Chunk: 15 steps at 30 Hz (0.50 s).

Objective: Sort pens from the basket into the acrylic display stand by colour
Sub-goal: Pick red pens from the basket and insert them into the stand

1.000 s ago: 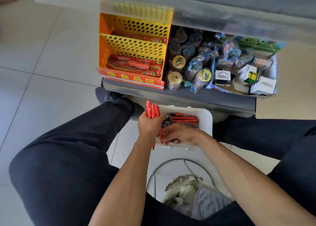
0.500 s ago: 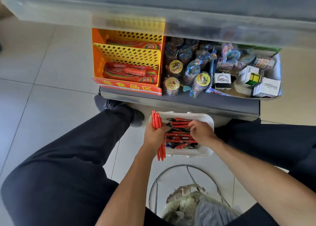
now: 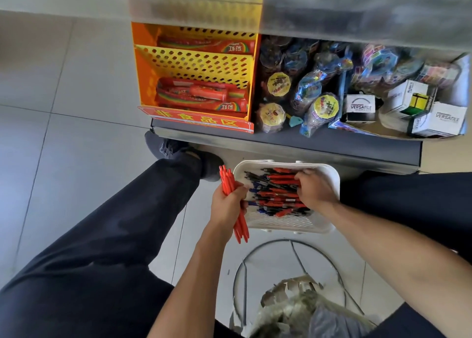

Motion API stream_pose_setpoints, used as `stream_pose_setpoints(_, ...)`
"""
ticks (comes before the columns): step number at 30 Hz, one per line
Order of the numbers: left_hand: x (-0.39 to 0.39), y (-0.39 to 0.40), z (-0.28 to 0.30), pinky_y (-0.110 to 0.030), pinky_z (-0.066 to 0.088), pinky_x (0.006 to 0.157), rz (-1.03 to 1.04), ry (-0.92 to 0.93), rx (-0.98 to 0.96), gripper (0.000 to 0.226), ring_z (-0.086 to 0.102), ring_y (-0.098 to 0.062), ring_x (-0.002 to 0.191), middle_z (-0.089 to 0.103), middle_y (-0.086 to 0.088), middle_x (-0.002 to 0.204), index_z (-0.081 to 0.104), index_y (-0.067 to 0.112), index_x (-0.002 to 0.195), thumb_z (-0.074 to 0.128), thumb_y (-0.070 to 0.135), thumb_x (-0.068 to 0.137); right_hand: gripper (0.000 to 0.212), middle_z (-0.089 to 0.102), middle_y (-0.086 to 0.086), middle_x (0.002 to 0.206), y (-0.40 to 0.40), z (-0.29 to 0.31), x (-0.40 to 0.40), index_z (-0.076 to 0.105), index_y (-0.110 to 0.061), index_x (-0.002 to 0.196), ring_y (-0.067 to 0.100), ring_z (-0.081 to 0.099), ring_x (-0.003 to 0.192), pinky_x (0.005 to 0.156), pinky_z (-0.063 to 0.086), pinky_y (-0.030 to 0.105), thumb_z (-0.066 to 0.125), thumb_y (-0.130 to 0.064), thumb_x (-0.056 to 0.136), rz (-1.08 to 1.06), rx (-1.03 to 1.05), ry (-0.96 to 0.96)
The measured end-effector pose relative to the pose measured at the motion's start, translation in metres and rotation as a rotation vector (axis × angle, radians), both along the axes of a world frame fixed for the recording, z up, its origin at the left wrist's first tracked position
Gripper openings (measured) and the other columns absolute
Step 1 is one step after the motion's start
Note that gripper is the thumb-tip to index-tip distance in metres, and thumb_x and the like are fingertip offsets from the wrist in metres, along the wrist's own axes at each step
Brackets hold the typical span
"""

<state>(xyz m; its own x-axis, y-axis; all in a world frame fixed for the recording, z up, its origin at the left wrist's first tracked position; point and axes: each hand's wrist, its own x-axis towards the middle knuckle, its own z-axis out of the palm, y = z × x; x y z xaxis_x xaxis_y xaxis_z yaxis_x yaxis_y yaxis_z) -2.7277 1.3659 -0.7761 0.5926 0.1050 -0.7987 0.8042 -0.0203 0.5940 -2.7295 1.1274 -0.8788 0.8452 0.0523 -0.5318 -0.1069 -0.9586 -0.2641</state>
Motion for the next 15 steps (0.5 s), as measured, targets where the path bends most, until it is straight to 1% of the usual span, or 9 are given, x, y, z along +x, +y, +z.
stream_pose_setpoints(3,0.0,0.0,0.0,-0.031,0.049,0.057,0.008,0.01,-0.008,0.007,0.051,-0.016,0.055,0.054,-0.001,0.059,0.058,0.008,0.089,0.062,0.007,0.094,0.027,0.068,0.005,0.119,0.003,-0.003,-0.002,0.071,-0.016,0.114,0.028,0.059,0.119,0.108,0.041,0.036,0.055,-0.016,0.092,-0.009,-0.016,0.009)
stream_pose_setpoints(5,-0.001,0.001,0.001,-0.032,0.049,0.058,0.009,0.013,-0.012,0.006,0.051,-0.015,0.054,0.054,-0.002,0.06,0.058,0.007,0.089,0.062,0.007,0.095,0.029,0.065,0.007,0.122,0.005,-0.002,-0.003,0.069,-0.018,0.117,0.03,0.056,0.122,0.11,0.041,0.037,0.052,-0.016,0.094,-0.019,-0.006,0.056)
stream_pose_setpoints(7,-0.002,0.001,0.001,-0.032,0.048,0.057,0.016,0.017,-0.018,0.007,0.051,-0.015,0.054,0.053,-0.002,0.059,0.058,0.008,0.089,0.062,0.007,0.095,0.026,0.062,0.007,0.12,0.007,-0.004,-0.006,0.067,-0.018,0.114,0.031,0.055,0.121,0.106,0.043,0.036,0.049,-0.018,0.095,-0.041,-0.004,0.111)
stream_pose_setpoints(8,-0.003,0.002,0.001,-0.032,0.048,0.057,0.018,0.019,-0.019,0.007,0.05,-0.015,0.054,0.053,-0.002,0.059,0.058,0.007,0.089,0.062,0.007,0.095,0.025,0.06,0.006,0.118,0.007,-0.004,-0.008,0.065,-0.019,0.111,0.031,0.054,0.12,0.101,0.044,0.035,0.047,-0.021,0.095,-0.038,-0.01,0.114)
stream_pose_setpoints(10,-0.005,0.002,0.001,-0.031,0.049,0.056,0.018,0.021,-0.015,0.006,0.051,-0.016,0.054,0.053,-0.002,0.06,0.058,0.007,0.09,0.062,0.007,0.095,0.028,0.054,0.0,0.112,0.008,-0.005,-0.011,0.062,-0.024,0.107,0.029,0.054,0.117,0.092,0.042,0.031,0.04,-0.033,0.094,-0.074,0.01,0.133)
stream_pose_setpoints(11,-0.005,0.002,0.001,-0.031,0.05,0.057,0.017,0.018,-0.011,0.005,0.051,-0.016,0.055,0.054,-0.003,0.061,0.059,0.007,0.091,0.062,0.007,0.095,0.029,0.053,-0.001,0.113,0.011,-0.003,-0.012,0.063,-0.024,0.108,0.028,0.054,0.118,0.091,0.04,0.031,0.04,-0.035,0.094,-0.096,0.043,0.139)
stream_pose_setpoints(13,-0.005,0.0,0.001,-0.029,0.051,0.058,0.016,0.001,0.012,0.003,0.055,-0.016,0.057,0.057,-0.005,0.065,0.06,0.007,0.092,0.062,0.008,0.095,0.021,0.061,0.0,0.116,0.018,0.009,-0.012,0.068,-0.019,0.11,0.025,0.057,0.115,0.091,0.043,0.032,0.054,-0.026,0.097,-0.107,0.114,0.134)
stream_pose_setpoints(14,-0.005,-0.001,0.002,-0.028,0.052,0.058,0.02,-0.014,0.029,0.002,0.058,-0.016,0.059,0.059,-0.006,0.068,0.061,0.007,0.093,0.062,0.007,0.095,0.016,0.066,-0.002,0.11,0.022,0.016,-0.013,0.069,-0.018,0.108,0.023,0.062,0.107,0.086,0.046,0.033,0.059,-0.024,0.097,-0.132,0.16,0.147)
stream_pose_setpoints(15,-0.004,-0.002,0.003,-0.026,0.052,0.057,0.031,-0.03,0.041,0.002,0.062,-0.016,0.062,0.062,-0.007,0.071,0.061,0.007,0.093,0.061,0.006,0.095,0.011,0.07,-0.004,0.101,0.026,0.022,-0.014,0.07,-0.018,0.103,0.02,0.067,0.096,0.08,0.051,0.033,0.063,-0.023,0.097,-0.175,0.23,0.179)
